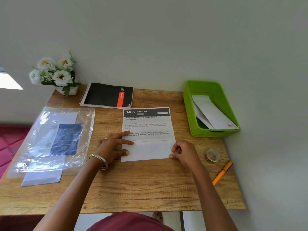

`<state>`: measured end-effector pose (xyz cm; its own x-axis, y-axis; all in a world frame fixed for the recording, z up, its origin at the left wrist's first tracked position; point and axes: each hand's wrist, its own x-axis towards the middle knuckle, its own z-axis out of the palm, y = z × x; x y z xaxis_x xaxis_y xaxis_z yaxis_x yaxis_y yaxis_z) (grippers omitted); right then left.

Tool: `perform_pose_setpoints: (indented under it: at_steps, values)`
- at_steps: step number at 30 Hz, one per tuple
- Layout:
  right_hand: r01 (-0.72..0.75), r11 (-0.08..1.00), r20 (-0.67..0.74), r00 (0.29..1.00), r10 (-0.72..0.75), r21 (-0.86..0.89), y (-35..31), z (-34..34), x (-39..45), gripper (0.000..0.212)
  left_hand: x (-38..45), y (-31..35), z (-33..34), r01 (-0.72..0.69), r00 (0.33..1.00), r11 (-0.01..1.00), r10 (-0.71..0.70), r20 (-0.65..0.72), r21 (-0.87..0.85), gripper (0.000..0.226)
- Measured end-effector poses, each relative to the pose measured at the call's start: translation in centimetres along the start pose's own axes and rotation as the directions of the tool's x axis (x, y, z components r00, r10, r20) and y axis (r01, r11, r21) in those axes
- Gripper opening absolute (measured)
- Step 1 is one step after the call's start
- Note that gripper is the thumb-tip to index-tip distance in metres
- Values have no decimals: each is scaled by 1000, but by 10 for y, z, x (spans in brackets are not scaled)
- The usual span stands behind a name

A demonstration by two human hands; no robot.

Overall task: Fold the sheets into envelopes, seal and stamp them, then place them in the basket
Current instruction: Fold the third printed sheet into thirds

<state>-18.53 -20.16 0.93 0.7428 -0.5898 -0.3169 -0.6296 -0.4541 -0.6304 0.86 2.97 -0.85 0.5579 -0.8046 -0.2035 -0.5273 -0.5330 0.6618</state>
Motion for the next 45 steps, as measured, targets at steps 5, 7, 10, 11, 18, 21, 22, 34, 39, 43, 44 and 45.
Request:
perform_pose_setpoints:
  at_steps: [5,7,10,11,18,21,22,34,39,43,44,45]
  values:
    - [-26,963,179,981,76,-268,-20,-5,6,22,7,0,-9,48,998,997,-50,-44,-56,47]
    - [-31,942,241,963,118,-335,-26,-10,8,25,9,-1,-9,61,996,997,-63,-57,-38,48]
    - [-36,963,226,969,98,-266,-33,-17,19,30,10,-5,-7,45,996,999,-46,-79,-21,47]
    - [-31,979,160,985,64,-201,-36,-17,25,32,10,-6,-6,39,996,999,-40,-78,-17,48]
    - [40,981,-125,992,-16,192,-41,8,89,84,15,-6,-4,102,992,993,-106,-67,-58,79]
    - [16,885,-122,991,46,466,-38,9,103,75,19,-5,-5,135,990,990,-137,-42,-45,99]
    - [-3,820,-105,991,77,573,-40,7,105,76,21,-4,-6,139,989,990,-140,-39,-23,105]
    - [91,749,-156,988,16,656,-15,-2,83,37,39,-6,-9,217,976,976,-217,9,-10,134]
    - [242,862,-215,964,-159,445,-2,2,79,44,43,-8,-8,237,971,971,-237,16,-3,136]
    - [291,931,-187,949,-252,219,2,7,81,63,39,-8,-9,183,982,982,-185,35,53,106]
    - [292,940,-185,948,-260,175,2,7,80,63,39,-8,-9,185,980,979,-190,56,87,96]
    - [282,952,-181,949,-258,121,0,7,78,61,39,-8,-10,186,978,975,-195,73,119,88]
